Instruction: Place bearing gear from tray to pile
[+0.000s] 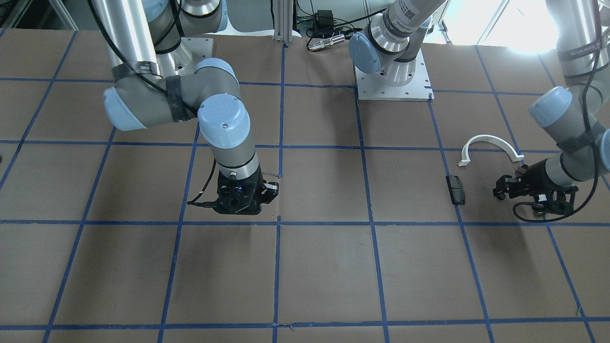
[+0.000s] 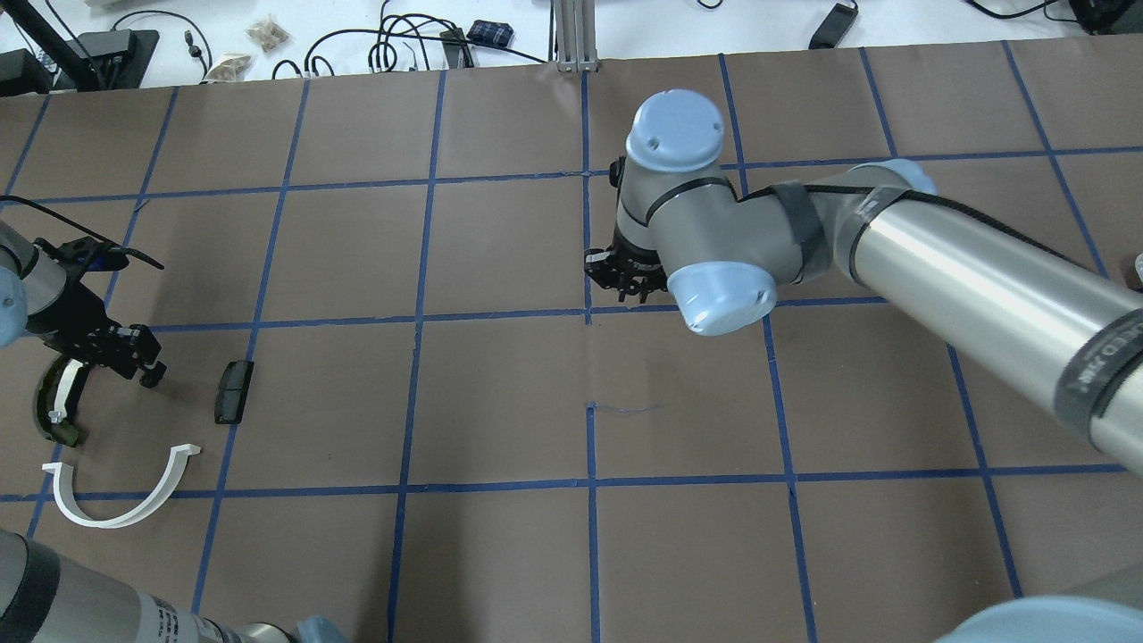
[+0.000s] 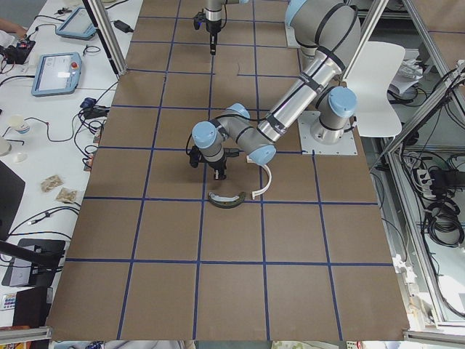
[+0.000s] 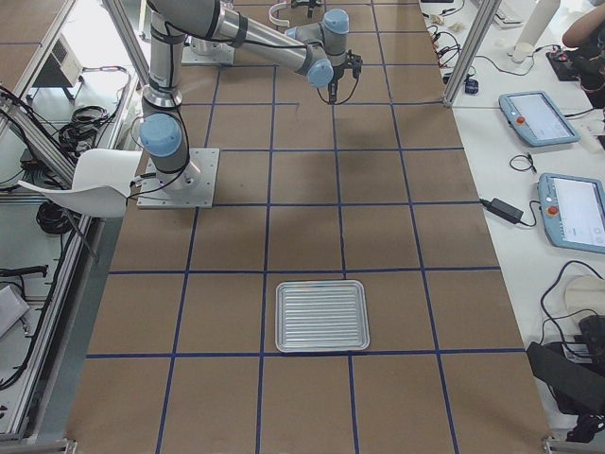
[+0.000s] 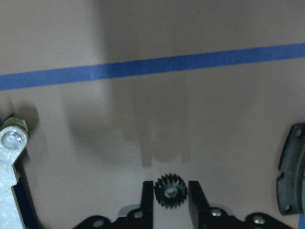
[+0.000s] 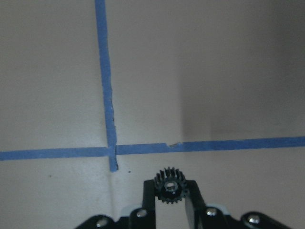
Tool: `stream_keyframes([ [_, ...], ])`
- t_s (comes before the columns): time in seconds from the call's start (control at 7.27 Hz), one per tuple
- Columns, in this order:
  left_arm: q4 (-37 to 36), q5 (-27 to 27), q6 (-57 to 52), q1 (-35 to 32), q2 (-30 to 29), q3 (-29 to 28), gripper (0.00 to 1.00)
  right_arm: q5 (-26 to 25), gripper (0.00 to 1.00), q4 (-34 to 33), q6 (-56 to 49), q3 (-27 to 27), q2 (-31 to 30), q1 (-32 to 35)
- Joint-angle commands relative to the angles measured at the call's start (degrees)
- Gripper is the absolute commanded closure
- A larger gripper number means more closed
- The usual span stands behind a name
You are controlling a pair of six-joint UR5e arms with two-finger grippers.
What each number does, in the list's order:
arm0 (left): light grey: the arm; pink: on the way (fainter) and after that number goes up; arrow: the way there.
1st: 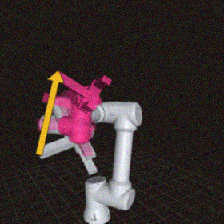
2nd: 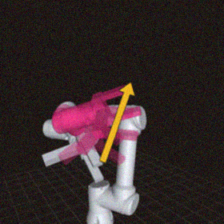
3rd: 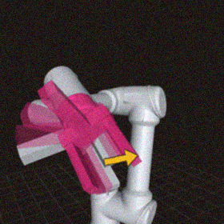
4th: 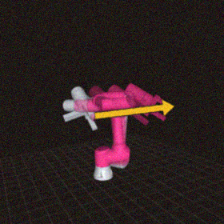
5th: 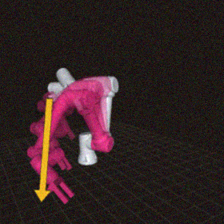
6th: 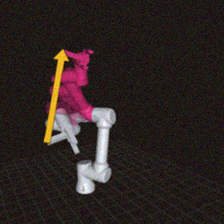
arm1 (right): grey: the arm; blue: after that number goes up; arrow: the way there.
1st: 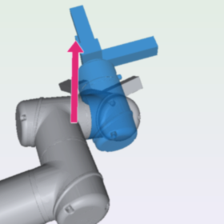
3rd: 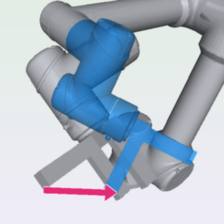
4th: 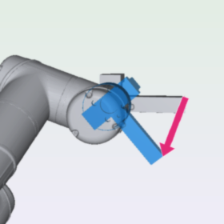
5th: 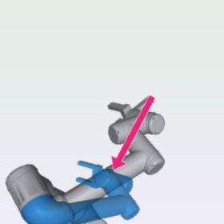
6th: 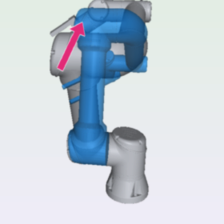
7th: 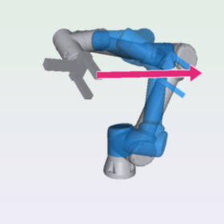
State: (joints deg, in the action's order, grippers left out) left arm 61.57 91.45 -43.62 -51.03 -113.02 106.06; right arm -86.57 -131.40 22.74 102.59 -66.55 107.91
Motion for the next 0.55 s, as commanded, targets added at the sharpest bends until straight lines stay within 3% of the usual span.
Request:
stream_keyframes([
  [0.0, 0.48, -2.15, 0.29, -2.12, 2.26, -2.59, 0.16, -0.53, 0.99, -6.32, 7.21, 0.34, 4.39, 4.75],
  [0.14, 0.66, -3.98, 0.90, -5.19, 3.15, -4.18, 0.16, -0.70, 0.62, -9.37, 6.79, 0.42, 6.06, 4.76],
  [0.28, 0.92, -4.17, 3.86, -7.65, 4.64, -4.54, 0.16, -0.70, 0.01, -11.23, 5.31, 0.16, 6.43, 4.68],
  [0.41, 1.10, -5.22, 4.76, -9.33, 5.44, -4.11, 0.16, -0.88, 0.00, -10.29, 2.16, -0.54, 4.69, 3.11],
])
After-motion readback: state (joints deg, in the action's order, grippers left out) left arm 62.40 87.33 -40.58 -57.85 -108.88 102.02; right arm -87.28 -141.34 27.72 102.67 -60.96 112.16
